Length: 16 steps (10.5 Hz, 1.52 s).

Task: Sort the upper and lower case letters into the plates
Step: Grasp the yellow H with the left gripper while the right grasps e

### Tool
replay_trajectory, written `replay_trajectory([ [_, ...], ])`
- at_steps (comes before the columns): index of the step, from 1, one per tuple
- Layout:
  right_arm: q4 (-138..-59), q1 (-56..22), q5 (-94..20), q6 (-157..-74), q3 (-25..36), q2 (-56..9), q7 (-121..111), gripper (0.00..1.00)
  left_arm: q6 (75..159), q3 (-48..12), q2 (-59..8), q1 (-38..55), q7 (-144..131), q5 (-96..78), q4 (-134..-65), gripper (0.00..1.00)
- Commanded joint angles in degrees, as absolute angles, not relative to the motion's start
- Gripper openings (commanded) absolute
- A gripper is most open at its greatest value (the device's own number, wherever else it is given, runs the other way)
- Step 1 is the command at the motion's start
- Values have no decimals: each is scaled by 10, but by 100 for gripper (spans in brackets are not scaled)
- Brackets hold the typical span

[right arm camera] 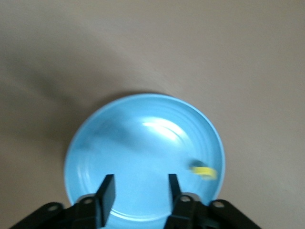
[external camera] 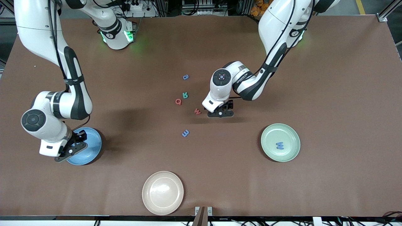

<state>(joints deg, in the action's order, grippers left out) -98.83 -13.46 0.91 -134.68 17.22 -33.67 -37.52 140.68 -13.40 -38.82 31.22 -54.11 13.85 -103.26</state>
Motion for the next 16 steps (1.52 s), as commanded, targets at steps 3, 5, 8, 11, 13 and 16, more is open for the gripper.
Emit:
replay_trajectory([
  [3, -983, -153, -80, -1326, 100, -334, -334, 100, 1412, -128, -400, 322, -534, 130, -1023, 82],
  [5, -951, -201, -113, -1287, 96, -344, -241, 100, 1412, -128, -400, 319, -533, 128, -1021, 83],
  [8, -937, -270, -114, -1274, 95, -352, -74, 100, 1415, -128, -401, 316, -533, 127, -1013, 83],
  [11, -909, -312, -115, -1273, 95, -378, 97, 100, 1418, -127, -409, 316, -533, 127, -1004, 82],
  [13, -904, -322, -120, -1274, 91, -383, 217, 100, 1423, -125, -415, 316, -531, 128, -999, 78],
  [16, -892, -340, -119, -1274, 88, -396, 338, 100, 1423, -124, -416, 316, -531, 128, -998, 68],
])
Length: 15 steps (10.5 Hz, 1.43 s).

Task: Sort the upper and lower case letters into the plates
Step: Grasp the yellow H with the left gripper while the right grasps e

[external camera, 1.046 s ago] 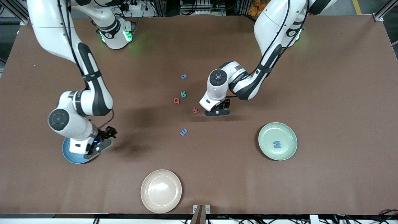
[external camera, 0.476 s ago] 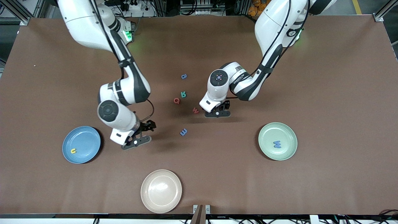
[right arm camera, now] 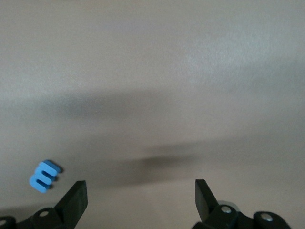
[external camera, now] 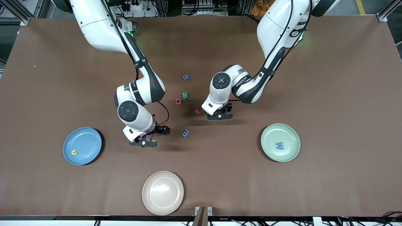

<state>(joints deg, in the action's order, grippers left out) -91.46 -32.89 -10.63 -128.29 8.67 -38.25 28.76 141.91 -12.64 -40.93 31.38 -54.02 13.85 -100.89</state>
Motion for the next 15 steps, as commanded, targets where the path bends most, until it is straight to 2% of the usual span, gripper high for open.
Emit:
replay_trajectory([
  [1, -888, -350, -117, -1274, 88, -402, 368, 100, 1423, -124, -416, 315, -531, 130, -998, 62],
  [3, -884, -361, -116, -1277, 88, -411, 406, 100, 1423, -123, -416, 314, -528, 130, -999, 12],
  [4, -882, -366, -115, -1280, 88, -416, 434, 100, 1423, -123, -415, 314, -528, 132, -998, 0],
  [7, -819, -393, -113, -1281, 89, -466, 585, 100, 1422, -124, -396, 295, -532, 134, -1004, 0],
  [10, -747, -401, -113, -1281, 89, -518, 674, 100, 1415, -130, -325, 229, -505, 136, -1031, 0],
  [12, -729, -405, -113, -1281, 89, -540, 699, 100, 1413, -145, -288, 161, -455, 136, -1050, 0],
  [15, -727, -405, -114, -1289, 89, -553, 698, 100, 1413, -144, -279, 92, -359, 135, -1056, 0],
])
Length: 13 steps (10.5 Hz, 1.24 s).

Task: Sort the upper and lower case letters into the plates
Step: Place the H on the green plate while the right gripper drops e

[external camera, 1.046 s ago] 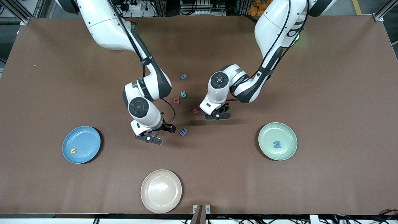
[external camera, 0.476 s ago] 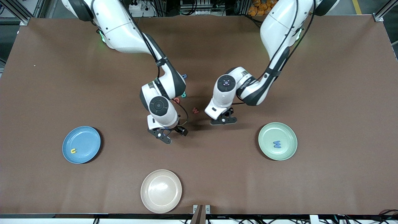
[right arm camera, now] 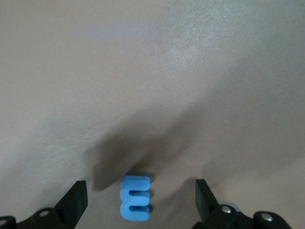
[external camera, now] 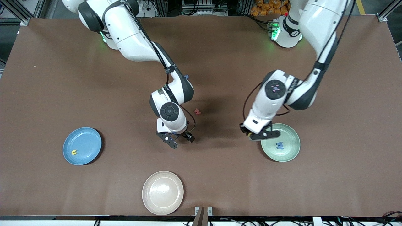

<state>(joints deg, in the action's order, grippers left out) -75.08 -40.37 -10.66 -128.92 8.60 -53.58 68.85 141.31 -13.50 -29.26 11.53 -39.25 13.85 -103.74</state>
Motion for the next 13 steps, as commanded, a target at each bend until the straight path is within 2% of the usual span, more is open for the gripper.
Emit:
replay_trajectory([
  [1, -727, -406, -114, -1289, 88, -552, 695, 100, 1413, -144, -279, 68, -322, 135, -1056, 0],
  [2, -728, -410, -114, -1289, 88, -552, 693, 75, 1413, -144, -279, 48, -292, 135, -1056, 0],
  [3, -728, -410, -116, -1289, 88, -551, 692, 16, 1413, -141, -283, 40, -281, 135, -1057, 0],
  [4, -729, -411, -116, -1289, 88, -551, 689, 0, 1413, -136, -287, 33, -268, 135, -1059, 0],
  [10, -735, -406, -119, -1281, 84, -526, 586, 0, 1413, -88, -301, 32, -240, 137, -1062, 0],
  [11, -737, -398, -119, -1276, 83, -519, 562, 0, 1413, -86, -301, 32, -240, 137, -1062, 21],
  [13, -737, -368, -119, -1249, 81, -503, 500, 0, 1413, -86, -300, 32, -243, 136, -1062, 92],
])
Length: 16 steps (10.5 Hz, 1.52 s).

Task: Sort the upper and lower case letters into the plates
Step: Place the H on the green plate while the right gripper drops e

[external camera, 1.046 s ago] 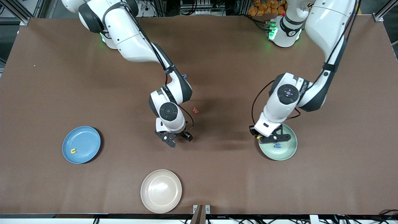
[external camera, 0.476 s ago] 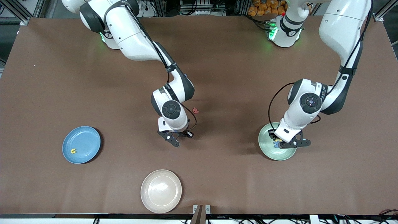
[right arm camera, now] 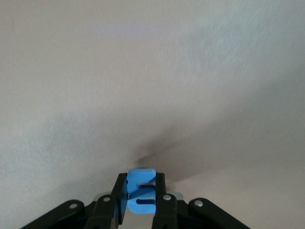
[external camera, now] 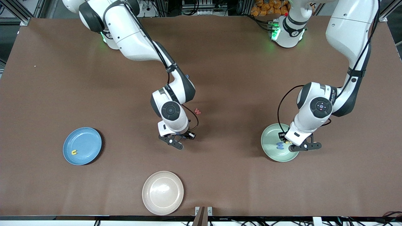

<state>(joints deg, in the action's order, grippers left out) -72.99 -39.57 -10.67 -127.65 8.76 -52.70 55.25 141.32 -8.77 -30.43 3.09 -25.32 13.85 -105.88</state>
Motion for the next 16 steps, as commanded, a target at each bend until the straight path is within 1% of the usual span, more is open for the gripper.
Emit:
replay_trajectory([
  [1, -737, -349, -119, -1219, 81, -491, 457, 0, 1413, -86, -299, 32, -243, 136, -1062, 100],
  [2, -742, -331, -120, -1182, 82, -477, 410, 0, 1413, -87, -298, 33, -245, 137, -1059, 100],
  [3, -768, -308, -120, -1166, 83, -449, 358, 0, 1413, -91, -298, 36, -248, 134, -1056, 100],
  [5, -852, -278, -113, -1168, 87, -385, 248, 0, 1413, -103, -298, 52, -269, 129, -1055, 100],
  [6, -889, -266, -99, -1167, 100, -357, 198, 0, 1413, -118, -300, 59, -292, 129, -1053, 100],
  [7, -911, -253, -85, -1167, 115, -342, 142, 0, 1413, -133, -303, 78, -330, 129, -1049, 100],
  [10, -923, -215, -81, -1165, 171, -337, -39, 0, 1413, -137, -315, 171, -426, 136, -1044, 100],
  [12, -918, -162, -81, -1169, 177, -341, -129, 0, 1414, -140, -322, 225, -419, 141, -1044, 100],
  [14, -918, -104, -85, -1182, 176, -345, -213, 0, 1415, -156, -331, 275, -447, 135, -1038, 100],
  [15, -918, -92, -87, -1198, 176, -349, -241, 22, 1415, -156, -338, 313, -487, 135, -1033, 100],
  [16, -918, -91, -87, -1208, 175, -351, -246, 97, 1415, -155, -351, 340, -517, 135, -1022, 100],
])
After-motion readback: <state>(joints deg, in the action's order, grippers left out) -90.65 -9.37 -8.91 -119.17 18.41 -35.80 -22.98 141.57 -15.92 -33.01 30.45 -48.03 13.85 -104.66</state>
